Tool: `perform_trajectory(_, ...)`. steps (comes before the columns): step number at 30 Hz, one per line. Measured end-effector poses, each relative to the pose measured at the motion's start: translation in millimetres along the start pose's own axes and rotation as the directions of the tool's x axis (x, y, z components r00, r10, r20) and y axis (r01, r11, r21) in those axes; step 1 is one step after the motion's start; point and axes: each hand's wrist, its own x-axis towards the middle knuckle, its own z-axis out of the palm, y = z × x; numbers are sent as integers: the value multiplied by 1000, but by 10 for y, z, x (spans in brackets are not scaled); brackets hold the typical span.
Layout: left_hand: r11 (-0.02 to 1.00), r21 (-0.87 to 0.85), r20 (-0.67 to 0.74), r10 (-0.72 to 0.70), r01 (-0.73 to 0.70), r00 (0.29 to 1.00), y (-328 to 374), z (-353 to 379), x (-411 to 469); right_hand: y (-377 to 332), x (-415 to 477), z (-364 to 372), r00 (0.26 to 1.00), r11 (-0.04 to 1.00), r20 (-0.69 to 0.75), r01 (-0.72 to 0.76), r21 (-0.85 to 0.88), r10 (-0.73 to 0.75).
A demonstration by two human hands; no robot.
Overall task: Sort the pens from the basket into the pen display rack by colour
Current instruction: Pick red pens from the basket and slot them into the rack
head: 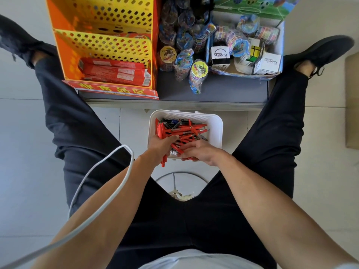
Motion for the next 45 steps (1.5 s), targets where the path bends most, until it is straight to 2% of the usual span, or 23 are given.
perform_trajectory(2,997,42,-53,73,-71,996,20,-2,4,9,9,4,1000,1000,10,13,11,-13)
perform_trajectory(6,991,99,-110,97,-86,989,35,7,-33,14,59,16,997,997,69,32,64,-37)
perform_trajectory(9,997,-3,-118,73,-74,990,26,43,10,-28,123,36,996,993,47,70,91,-74)
perform_trajectory(10,997,-43,-97,63,-67,993,28,43,30,-52,158,38,996,989,-19,88,119,-87)
perform_trajectory(12,997,-66,-48,43,-47,998,51,25,38,-120,236,22,959,979,-258,158,131,-120)
perform_trajectory(14,996,-80,-8,39,-39,999,43,-16,49,-180,325,-40,848,979,-499,205,-6,-181)
perform_trajectory(15,994,-104,12,44,-42,999,44,-30,33,-205,373,-89,808,979,-553,187,-87,-203)
perform_trajectory(16,991,-126,35,47,-42,998,42,-36,29,-209,445,-144,800,976,-562,141,-165,-211)
perform_trajectory(19,979,-202,88,-2,20,996,45,-89,43,-218,734,-233,863,927,-490,-80,-365,-119)
perform_trajectory(21,955,-290,140,-29,69,990,47,-101,55,-184,886,-256,907,929,-420,-155,-335,0)
perform_trajectory(24,950,-300,165,-37,86,986,82,-89,55,-180,939,-251,927,905,-374,-178,-387,23)
perform_trajectory(26,962,-262,138,-41,77,990,92,-76,64,-201,895,-235,928,840,-369,-156,-520,-56)
perform_trajectory(28,976,-207,95,-41,60,995,94,-57,76,-181,830,-186,919,830,-363,-78,-552,-155)
perform_trajectory(35,992,-123,54,4,3,999,49,-71,31,42,526,-50,892,892,-325,160,-423,-315)
perform_trajectory(37,991,-136,50,20,-13,999,46,-70,-4,13,457,-41,848,916,-406,202,-346,-340)
perform_trajectory(39,990,-134,42,41,-35,998,59,-67,-74,-46,386,-48,765,928,-529,263,-265,-367)
perform_trajectory(42,993,-109,39,41,-37,998,46,-61,-68,-156,317,-89,650,914,-688,403,-46,-322)
perform_trajectory(45,993,-112,30,42,-38,999,52,-64,-78,-239,192,-111,607,846,-780,487,217,-149)
